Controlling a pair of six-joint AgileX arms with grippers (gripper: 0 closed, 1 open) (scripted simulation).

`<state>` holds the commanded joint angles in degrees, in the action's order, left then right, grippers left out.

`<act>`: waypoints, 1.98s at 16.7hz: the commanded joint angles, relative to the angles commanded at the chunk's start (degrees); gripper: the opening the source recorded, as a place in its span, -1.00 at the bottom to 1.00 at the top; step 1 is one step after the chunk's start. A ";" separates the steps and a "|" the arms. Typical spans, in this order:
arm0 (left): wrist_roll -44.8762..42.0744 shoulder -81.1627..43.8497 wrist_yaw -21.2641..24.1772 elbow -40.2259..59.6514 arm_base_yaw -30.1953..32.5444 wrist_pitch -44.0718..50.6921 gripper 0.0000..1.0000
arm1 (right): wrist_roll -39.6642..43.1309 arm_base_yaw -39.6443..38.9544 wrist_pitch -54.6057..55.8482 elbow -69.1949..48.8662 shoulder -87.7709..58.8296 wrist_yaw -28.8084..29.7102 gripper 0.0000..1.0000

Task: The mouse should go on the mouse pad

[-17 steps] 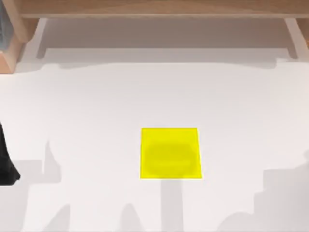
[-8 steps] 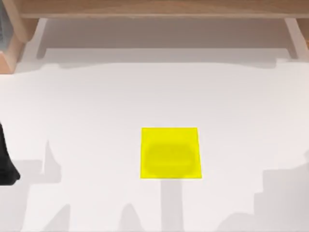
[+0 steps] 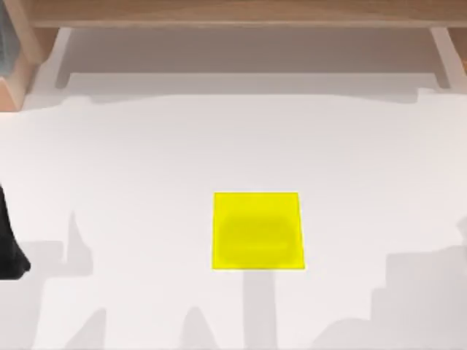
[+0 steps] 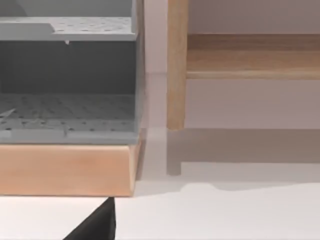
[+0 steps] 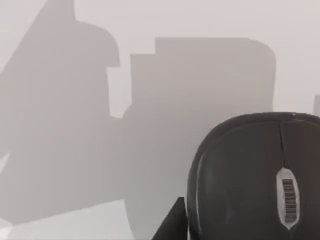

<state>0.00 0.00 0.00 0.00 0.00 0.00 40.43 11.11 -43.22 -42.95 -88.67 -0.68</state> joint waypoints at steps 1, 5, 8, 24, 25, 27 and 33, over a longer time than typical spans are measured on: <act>0.00 0.00 0.00 0.00 0.00 0.00 1.00 | 0.12 -0.01 -2.54 -1.56 0.84 0.00 -1.00; 0.00 0.00 0.00 0.00 0.00 0.00 1.00 | 0.25 0.15 -15.75 -8.57 5.16 0.01 -1.00; 0.00 0.00 0.00 0.00 0.00 0.00 1.00 | 0.03 0.26 -21.03 -12.29 8.10 0.02 -1.00; 0.00 0.00 0.00 0.00 0.00 0.00 1.00 | -30.33 -19.72 -26.70 -37.34 -14.20 0.40 -1.00; 0.00 0.00 0.00 0.00 0.00 0.00 1.00 | -35.70 -22.85 -27.34 -40.85 -17.47 0.42 -1.00; 0.00 0.00 0.00 0.00 0.00 0.00 1.00 | -47.05 -29.19 -28.44 -47.90 -23.91 0.44 -1.00; 0.00 0.00 0.00 0.00 0.00 0.00 1.00 | -75.51 -45.90 -29.59 -65.84 -38.70 0.79 -1.00</act>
<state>0.00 0.00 0.00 0.00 0.00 0.00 -35.08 -34.79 -72.80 -108.80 -127.36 0.11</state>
